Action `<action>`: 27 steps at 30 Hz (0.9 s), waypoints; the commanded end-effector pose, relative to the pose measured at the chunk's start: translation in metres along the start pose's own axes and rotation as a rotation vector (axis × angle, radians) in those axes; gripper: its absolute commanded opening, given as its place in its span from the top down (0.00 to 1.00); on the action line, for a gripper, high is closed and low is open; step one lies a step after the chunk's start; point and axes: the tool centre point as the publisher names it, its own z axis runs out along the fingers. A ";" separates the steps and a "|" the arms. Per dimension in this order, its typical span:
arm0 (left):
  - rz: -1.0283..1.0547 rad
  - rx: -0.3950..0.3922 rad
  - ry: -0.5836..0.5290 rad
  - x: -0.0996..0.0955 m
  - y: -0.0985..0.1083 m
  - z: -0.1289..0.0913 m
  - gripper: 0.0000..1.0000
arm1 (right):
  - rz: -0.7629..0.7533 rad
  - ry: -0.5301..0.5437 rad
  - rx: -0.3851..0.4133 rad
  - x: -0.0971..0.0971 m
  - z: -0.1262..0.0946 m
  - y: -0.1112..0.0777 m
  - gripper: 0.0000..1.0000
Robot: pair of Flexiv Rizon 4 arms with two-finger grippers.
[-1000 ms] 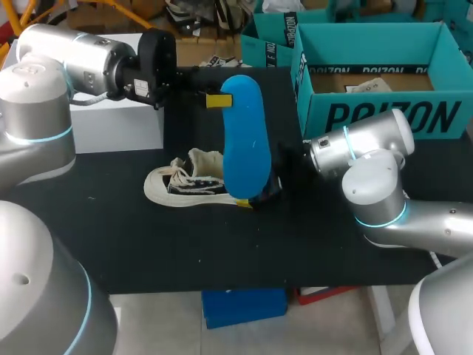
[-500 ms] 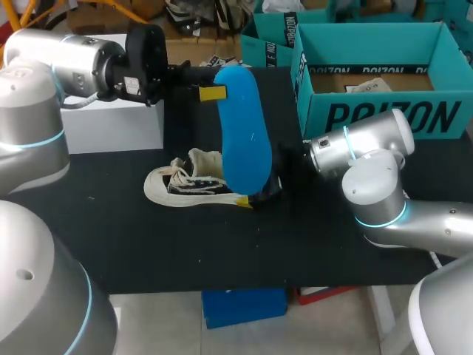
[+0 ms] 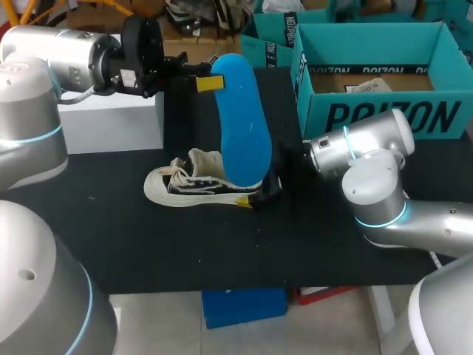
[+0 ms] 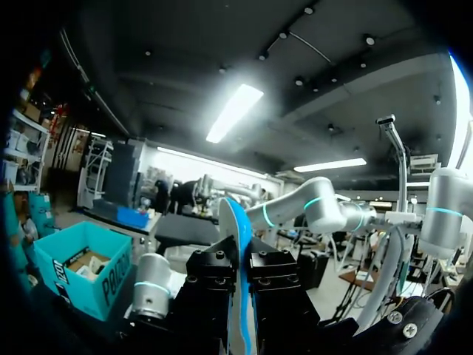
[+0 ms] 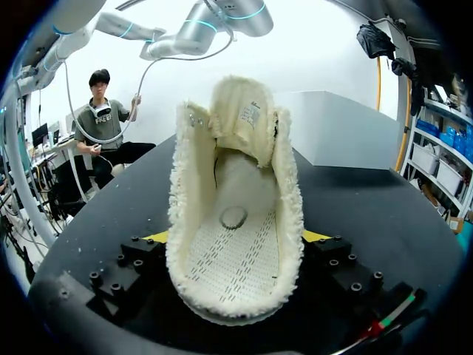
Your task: Take the shoe out of the shoebox, open the shoe tongue, remove and reinsert the insole, then place the shoe into the shoebox
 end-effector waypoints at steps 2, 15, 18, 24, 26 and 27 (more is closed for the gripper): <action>0.001 0.000 -0.005 0.001 0.001 0.001 1.00 | 0.002 0.001 0.001 -0.002 0.000 -0.006 1.00; 0.001 0.000 -0.005 0.001 0.001 0.001 1.00 | 0.019 0.053 0.240 -0.009 -0.039 0.004 0.00; 0.001 0.000 -0.005 0.001 0.001 0.001 1.00 | 0.023 0.075 0.340 -0.010 -0.049 0.008 0.00; 0.001 0.000 -0.005 0.001 0.001 0.001 1.00 | 0.033 0.107 0.554 -0.012 -0.065 0.021 0.00; 0.001 0.000 -0.005 0.001 0.001 0.001 1.00 | 0.043 0.114 0.609 -0.013 -0.070 0.024 0.00; 0.001 0.000 -0.005 0.001 0.001 0.001 1.00 | 0.049 0.118 0.642 -0.013 -0.071 0.025 0.00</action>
